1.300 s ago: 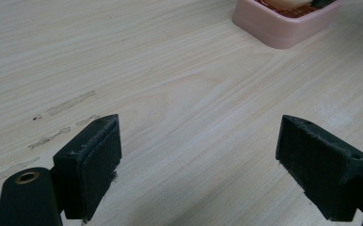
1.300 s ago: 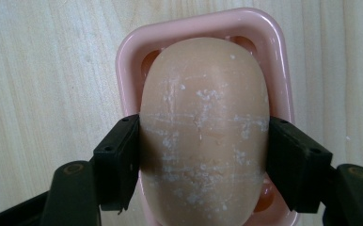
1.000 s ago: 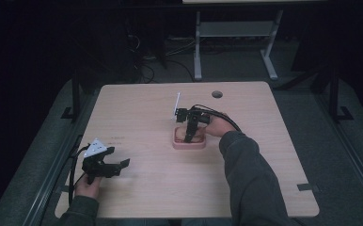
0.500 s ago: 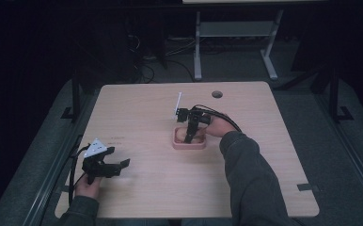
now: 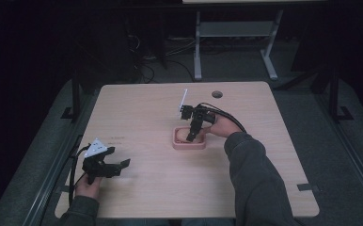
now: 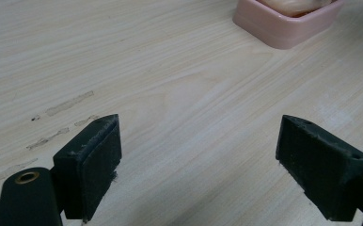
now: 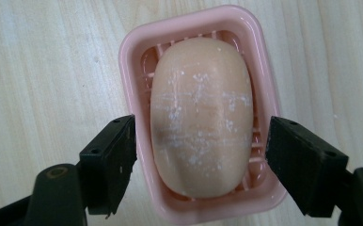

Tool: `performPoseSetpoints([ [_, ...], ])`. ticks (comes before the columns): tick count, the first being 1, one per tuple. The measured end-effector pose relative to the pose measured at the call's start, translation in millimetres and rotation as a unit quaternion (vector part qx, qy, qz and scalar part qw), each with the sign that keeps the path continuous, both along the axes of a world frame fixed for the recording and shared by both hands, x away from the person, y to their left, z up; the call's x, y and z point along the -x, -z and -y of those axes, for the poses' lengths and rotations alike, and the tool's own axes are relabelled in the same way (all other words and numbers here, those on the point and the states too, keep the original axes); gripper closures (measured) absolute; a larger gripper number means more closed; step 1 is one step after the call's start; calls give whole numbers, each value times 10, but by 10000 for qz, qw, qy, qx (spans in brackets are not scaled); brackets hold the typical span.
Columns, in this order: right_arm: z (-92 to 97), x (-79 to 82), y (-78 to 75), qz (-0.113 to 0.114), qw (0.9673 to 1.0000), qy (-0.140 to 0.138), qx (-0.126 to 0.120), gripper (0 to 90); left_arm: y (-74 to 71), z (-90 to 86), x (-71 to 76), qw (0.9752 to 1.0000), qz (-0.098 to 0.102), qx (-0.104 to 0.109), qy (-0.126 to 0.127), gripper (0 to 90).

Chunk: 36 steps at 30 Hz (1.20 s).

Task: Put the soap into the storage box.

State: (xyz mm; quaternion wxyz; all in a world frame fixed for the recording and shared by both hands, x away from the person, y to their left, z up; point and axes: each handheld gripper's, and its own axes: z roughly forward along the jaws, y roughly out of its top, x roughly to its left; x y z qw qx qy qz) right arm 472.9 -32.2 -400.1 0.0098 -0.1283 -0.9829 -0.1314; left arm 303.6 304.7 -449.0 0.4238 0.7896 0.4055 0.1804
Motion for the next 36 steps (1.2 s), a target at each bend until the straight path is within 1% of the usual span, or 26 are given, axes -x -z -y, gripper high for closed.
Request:
performPoseSetpoints([
  [4,60,18,-19,16,9999,74,-84,236,2,1,-1,10000,-3,-5,-8,143],
  [12,117,34,-29,2,9998,147,-134,214,4,2,-3,10000,-16,2,-10,143],
  [14,121,43,-45,27,9998,164,-119,215,3,1,-2,10000,-15,-11,4,143],
  [15,124,46,-50,39,9998,161,-123,216,3,6,-1,10000,-6,29,-13,143],
  [22,168,73,-90,56,9996,199,-167,216,4,3,-3,10000,-11,7,-2,143],
  [28,251,90,-76,2,9994,286,-190,216,6,4,-4,10000,-17,-1,-3,143],
  [30,281,94,-75,8,9993,315,-179,216,6,5,-4,10000,-19,-7,0,143],
  [32,312,97,-71,36,9992,320,-221,217,5,4,-3,10000,-10,-11,-2,143],
  [34,334,104,-72,-3,9991,376,-192,215,6,4,-3,10000,-22,-7,-2,143],
  [35,343,105,-71,-7,9992,359,-196,215,7,5,-3,10000,-15,-12,0,143],
  [36,352,111,-78,25,9991,368,-194,217,4,4,-2,10000,-18,-20,1,143],
])
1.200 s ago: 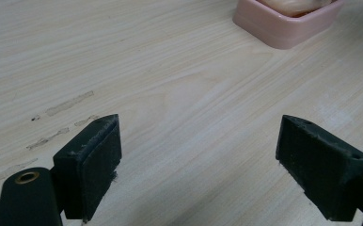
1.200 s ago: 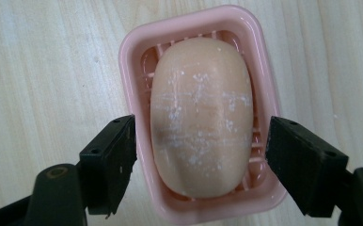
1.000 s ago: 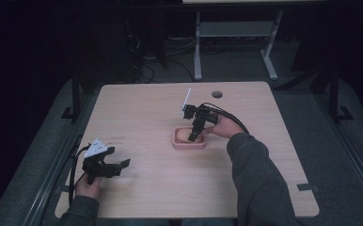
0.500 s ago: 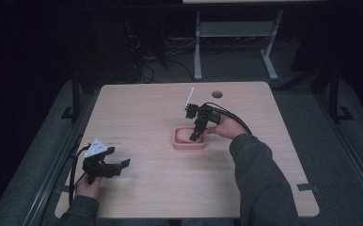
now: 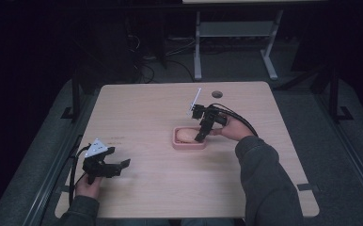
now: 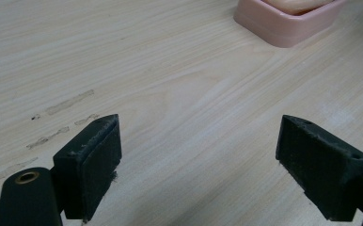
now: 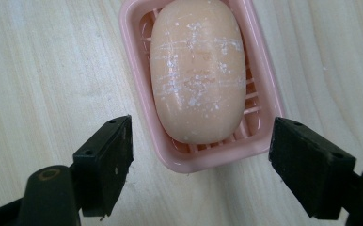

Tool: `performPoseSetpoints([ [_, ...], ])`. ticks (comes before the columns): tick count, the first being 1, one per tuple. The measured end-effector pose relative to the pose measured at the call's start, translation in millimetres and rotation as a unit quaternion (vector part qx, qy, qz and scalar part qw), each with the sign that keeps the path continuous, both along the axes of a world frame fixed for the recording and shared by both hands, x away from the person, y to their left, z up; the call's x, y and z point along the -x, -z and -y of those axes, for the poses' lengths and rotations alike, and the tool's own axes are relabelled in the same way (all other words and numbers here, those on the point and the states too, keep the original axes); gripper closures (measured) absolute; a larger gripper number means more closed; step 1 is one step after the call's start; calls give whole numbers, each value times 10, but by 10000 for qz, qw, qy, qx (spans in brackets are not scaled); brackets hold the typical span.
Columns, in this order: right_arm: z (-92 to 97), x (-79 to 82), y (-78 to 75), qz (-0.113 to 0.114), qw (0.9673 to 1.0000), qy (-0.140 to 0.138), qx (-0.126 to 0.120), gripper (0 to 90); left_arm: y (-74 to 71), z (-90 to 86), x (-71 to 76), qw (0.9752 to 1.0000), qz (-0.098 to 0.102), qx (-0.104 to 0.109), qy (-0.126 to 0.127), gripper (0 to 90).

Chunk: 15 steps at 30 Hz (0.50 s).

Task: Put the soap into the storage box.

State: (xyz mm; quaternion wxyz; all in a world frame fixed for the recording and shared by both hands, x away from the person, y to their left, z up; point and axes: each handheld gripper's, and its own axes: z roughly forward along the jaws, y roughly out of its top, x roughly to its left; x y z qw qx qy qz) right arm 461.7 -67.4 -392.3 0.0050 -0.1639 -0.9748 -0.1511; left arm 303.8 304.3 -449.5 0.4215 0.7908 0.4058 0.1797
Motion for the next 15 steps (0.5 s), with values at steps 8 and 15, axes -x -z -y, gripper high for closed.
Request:
performPoseSetpoints([
  [8,67,48,-9,8,10000,43,-70,218,4,3,0,10000,-1,-10,11,143],
  [15,164,78,-10,-9,9999,135,-74,218,5,3,-1,10000,2,-19,12,143],
])
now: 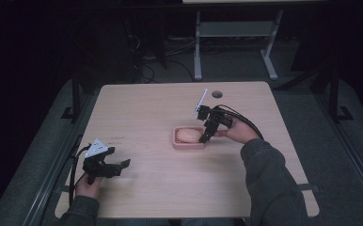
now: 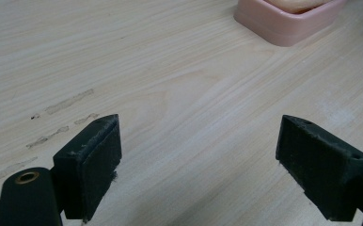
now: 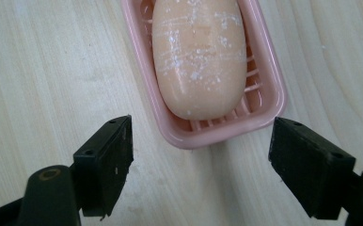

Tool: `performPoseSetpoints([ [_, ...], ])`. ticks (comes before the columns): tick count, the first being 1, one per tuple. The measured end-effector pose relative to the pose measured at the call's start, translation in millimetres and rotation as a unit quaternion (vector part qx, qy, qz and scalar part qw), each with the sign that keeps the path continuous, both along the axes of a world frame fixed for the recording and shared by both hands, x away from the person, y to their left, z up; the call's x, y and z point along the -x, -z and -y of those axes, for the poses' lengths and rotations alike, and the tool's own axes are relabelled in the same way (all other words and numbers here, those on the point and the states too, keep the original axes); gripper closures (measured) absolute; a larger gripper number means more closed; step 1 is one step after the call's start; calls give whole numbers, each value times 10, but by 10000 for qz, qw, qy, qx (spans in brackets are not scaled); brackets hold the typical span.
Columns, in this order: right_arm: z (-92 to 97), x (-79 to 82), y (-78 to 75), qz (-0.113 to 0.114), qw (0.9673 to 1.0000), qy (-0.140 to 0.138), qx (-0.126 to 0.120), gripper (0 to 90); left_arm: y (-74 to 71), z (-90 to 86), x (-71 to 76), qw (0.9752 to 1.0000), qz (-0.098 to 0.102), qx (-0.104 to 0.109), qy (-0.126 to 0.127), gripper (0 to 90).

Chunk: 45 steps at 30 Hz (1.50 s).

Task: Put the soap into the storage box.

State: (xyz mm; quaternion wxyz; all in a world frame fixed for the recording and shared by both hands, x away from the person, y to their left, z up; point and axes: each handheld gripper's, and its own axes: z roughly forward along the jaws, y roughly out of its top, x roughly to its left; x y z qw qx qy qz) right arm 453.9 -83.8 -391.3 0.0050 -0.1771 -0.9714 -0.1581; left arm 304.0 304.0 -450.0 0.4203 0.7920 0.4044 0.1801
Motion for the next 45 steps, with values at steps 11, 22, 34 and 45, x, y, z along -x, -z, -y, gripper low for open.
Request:
performPoseSetpoints([
  [11,125,55,-30,3,10000,78,1,217,4,5,0,10000,-7,-2,-6,143],
  [22,248,120,-26,41,9999,141,-12,220,8,9,0,10000,-12,-12,-5,143],
  [34,405,203,2,-1,9996,264,19,225,12,14,-2,10000,-27,-32,13,143],
  [45,535,289,50,-16,9994,346,-27,226,15,16,-4,10000,-31,-52,16,143],
])
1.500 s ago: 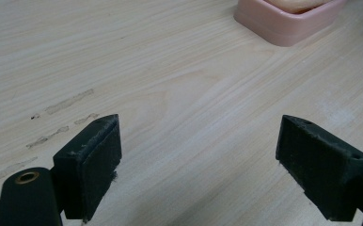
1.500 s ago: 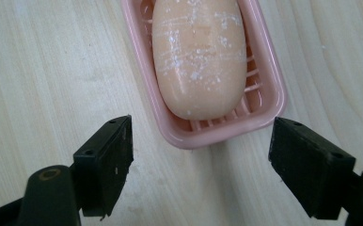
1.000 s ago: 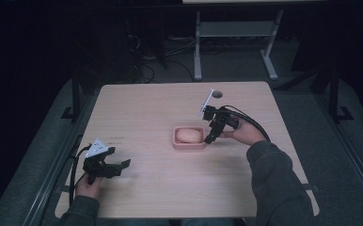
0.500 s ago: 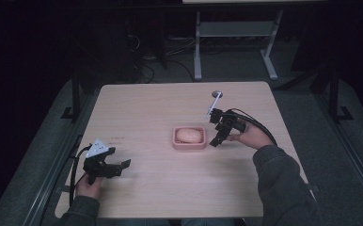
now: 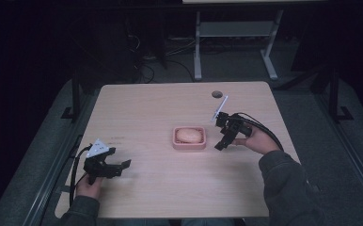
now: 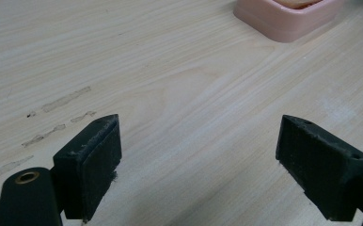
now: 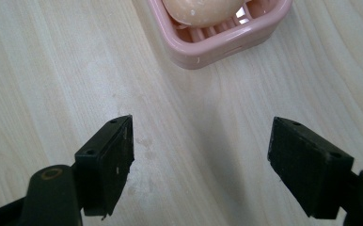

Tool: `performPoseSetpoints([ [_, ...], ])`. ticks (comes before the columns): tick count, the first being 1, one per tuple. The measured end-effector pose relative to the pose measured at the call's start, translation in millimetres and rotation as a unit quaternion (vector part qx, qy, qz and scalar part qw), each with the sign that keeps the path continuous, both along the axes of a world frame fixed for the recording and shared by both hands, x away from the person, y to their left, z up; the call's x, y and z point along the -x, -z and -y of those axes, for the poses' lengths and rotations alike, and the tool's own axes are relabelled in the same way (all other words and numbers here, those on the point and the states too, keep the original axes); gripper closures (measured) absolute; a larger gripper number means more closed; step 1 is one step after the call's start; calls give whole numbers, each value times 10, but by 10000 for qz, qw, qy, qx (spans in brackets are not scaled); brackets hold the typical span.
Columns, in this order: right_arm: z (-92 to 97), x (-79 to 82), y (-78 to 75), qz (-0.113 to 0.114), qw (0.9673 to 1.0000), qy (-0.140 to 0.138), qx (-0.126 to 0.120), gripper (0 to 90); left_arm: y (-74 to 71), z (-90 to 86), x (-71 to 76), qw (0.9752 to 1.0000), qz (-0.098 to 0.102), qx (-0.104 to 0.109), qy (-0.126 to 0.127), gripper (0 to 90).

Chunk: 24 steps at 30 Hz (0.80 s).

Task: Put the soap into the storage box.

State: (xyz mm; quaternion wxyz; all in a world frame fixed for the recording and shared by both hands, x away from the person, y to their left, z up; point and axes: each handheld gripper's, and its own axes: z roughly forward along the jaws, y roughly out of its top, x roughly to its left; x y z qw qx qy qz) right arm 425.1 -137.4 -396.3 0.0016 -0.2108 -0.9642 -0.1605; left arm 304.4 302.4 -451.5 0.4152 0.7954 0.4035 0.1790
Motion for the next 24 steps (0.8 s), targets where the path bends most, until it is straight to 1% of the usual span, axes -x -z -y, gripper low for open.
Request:
performPoseSetpoints([
  [8,80,64,21,6,10000,34,-36,226,0,1,0,10000,-5,-10,0,143],
  [17,191,144,71,-36,9999,121,-62,226,6,4,-1,10000,-27,-4,-11,143],
  [20,232,171,94,-48,9999,147,-76,226,4,-1,-3,10000,-35,-47,17,143],
  [22,255,184,108,-81,9998,162,-23,226,6,-2,-3,10000,-22,-56,22,143],
  [24,278,203,117,-63,9998,164,-86,226,4,0,-2,10000,-33,-43,13,143],
])
